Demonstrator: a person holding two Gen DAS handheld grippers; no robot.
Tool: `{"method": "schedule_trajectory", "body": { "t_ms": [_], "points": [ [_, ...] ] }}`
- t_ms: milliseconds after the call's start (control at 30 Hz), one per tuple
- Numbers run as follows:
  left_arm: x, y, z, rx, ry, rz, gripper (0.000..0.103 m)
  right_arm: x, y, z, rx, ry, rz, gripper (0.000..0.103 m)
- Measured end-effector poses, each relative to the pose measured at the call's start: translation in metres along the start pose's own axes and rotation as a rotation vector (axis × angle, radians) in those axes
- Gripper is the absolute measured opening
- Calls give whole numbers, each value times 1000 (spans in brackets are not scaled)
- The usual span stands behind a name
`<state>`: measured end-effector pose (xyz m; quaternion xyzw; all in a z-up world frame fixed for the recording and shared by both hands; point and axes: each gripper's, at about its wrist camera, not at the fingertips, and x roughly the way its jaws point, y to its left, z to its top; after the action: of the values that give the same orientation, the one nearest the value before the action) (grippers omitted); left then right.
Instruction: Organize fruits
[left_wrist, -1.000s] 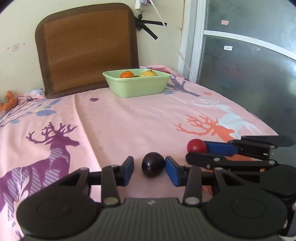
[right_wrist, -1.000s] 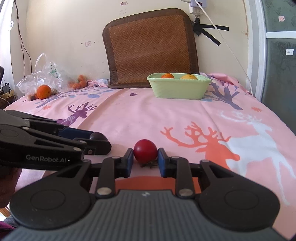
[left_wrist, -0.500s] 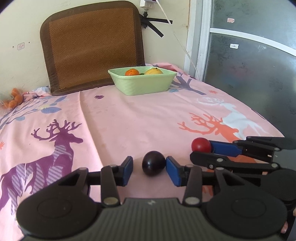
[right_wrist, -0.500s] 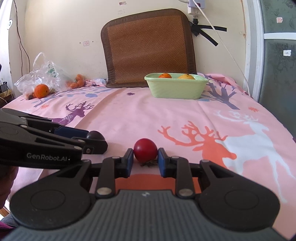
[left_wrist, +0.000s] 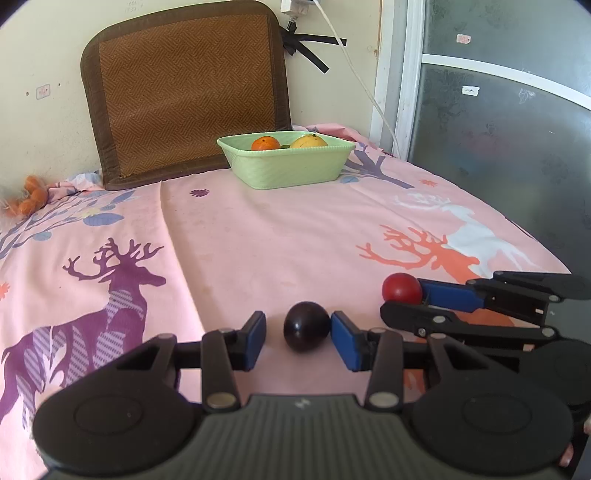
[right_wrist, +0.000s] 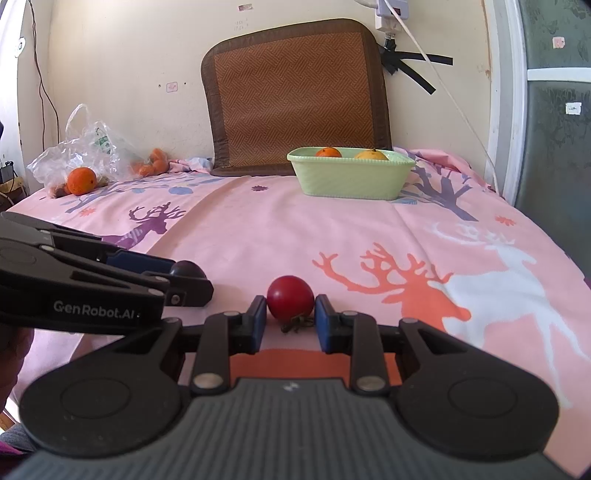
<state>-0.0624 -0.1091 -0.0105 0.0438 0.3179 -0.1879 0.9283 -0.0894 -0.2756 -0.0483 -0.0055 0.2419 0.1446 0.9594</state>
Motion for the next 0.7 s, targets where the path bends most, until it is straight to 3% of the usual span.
{"method": "schedule_trajectory", "body": {
  "t_ms": [500, 700],
  "points": [
    [-1, 0, -3, 9, -8, -8, 40, -1, 0, -1, -4, -1, 1, 33],
    [-6, 3, -7, 18, -34, -61, 40, -2, -1, -2, -11, -4, -8, 42]
  ]
}}
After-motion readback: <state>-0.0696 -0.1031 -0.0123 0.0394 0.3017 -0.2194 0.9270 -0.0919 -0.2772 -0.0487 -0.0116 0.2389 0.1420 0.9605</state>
